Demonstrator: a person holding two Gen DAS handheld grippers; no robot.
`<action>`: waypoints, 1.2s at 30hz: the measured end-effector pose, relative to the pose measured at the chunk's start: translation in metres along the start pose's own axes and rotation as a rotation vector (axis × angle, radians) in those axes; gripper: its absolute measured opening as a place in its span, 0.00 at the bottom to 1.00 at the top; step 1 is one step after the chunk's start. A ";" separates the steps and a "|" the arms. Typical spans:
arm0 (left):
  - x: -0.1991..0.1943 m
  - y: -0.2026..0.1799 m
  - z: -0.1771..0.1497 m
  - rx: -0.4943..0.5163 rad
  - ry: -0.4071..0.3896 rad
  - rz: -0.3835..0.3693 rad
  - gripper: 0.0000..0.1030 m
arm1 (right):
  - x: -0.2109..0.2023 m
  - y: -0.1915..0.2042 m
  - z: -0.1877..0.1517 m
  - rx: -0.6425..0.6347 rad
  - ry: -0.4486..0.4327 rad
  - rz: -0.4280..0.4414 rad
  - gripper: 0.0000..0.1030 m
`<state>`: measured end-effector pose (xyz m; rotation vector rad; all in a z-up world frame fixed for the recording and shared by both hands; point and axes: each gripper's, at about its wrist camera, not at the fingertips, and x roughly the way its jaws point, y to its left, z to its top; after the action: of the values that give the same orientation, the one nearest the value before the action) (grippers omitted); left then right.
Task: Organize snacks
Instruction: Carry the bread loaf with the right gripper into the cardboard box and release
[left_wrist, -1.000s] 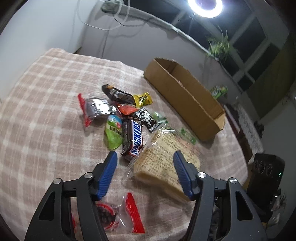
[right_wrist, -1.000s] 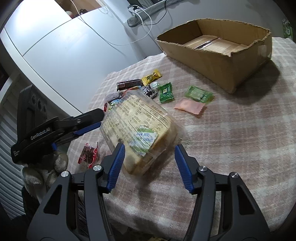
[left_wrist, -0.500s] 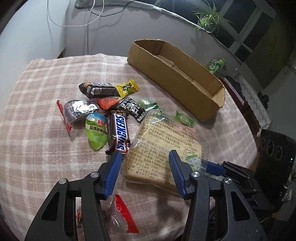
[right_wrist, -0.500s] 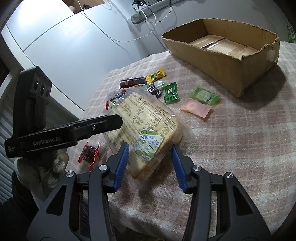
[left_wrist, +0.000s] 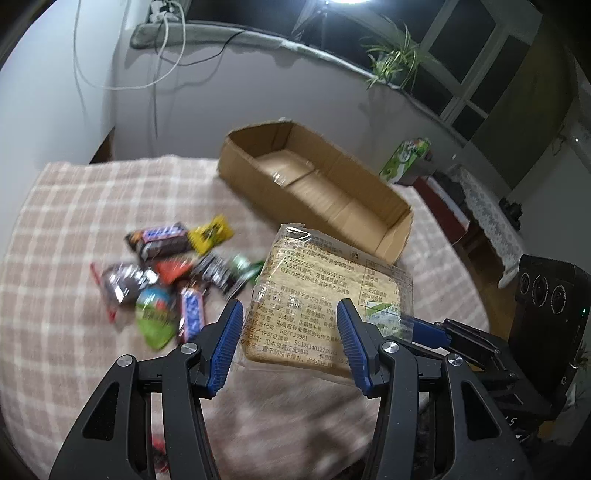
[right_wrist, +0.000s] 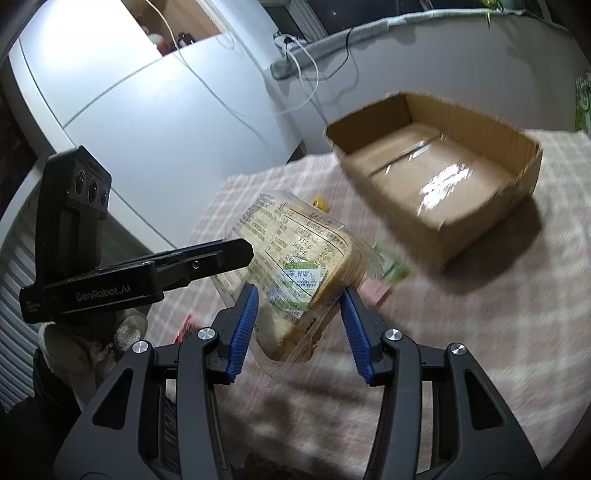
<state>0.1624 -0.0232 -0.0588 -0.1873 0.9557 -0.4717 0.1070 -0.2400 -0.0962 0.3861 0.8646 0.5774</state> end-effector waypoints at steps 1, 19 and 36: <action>0.002 -0.004 0.006 0.004 -0.006 -0.004 0.49 | -0.003 -0.002 0.006 -0.012 -0.007 -0.010 0.48; 0.064 -0.050 0.082 0.042 -0.018 -0.038 0.49 | -0.006 -0.077 0.098 -0.048 -0.034 -0.112 0.48; 0.117 -0.059 0.092 0.026 0.065 -0.035 0.49 | 0.029 -0.136 0.121 -0.032 0.012 -0.156 0.48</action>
<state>0.2764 -0.1346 -0.0719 -0.1663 1.0101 -0.5247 0.2616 -0.3386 -0.1142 0.2838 0.8879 0.4488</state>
